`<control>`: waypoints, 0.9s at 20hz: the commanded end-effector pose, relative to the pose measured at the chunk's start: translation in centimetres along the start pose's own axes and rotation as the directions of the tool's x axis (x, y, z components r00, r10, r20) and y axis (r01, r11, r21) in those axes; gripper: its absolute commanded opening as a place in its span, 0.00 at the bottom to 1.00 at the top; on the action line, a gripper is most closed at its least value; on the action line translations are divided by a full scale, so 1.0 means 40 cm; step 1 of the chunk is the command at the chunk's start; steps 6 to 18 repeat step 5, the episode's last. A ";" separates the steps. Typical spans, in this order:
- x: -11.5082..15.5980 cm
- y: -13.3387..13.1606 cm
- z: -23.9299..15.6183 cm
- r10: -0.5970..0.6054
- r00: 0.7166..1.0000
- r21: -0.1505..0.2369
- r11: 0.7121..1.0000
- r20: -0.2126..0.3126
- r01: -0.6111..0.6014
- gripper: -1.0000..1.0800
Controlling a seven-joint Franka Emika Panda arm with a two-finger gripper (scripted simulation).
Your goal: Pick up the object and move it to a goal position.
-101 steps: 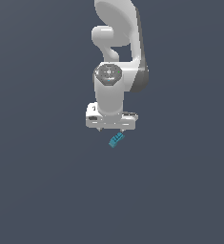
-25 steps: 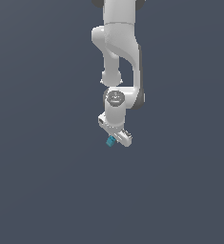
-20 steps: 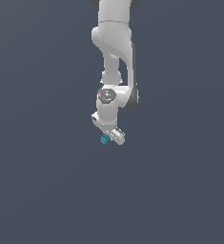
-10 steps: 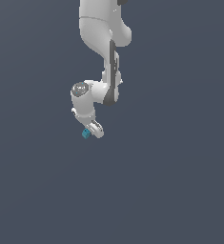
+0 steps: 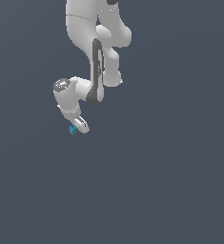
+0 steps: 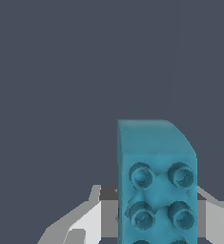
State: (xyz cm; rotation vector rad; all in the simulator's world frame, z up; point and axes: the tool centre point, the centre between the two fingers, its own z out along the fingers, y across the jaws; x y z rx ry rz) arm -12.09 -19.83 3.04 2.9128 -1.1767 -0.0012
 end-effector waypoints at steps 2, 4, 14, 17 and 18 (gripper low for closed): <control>0.016 0.027 -0.002 -0.002 1.000 0.001 1.000 -0.001 0.002 0.00; 0.019 0.033 -0.002 -0.002 1.000 0.001 1.000 -0.001 0.002 0.00; 0.020 0.034 -0.002 -0.002 1.000 0.001 1.000 -0.001 0.002 0.00; 0.020 0.034 -0.002 -0.002 1.000 0.001 1.000 -0.001 0.002 0.00; 0.020 0.034 -0.002 -0.002 1.000 0.001 1.000 -0.001 0.002 0.00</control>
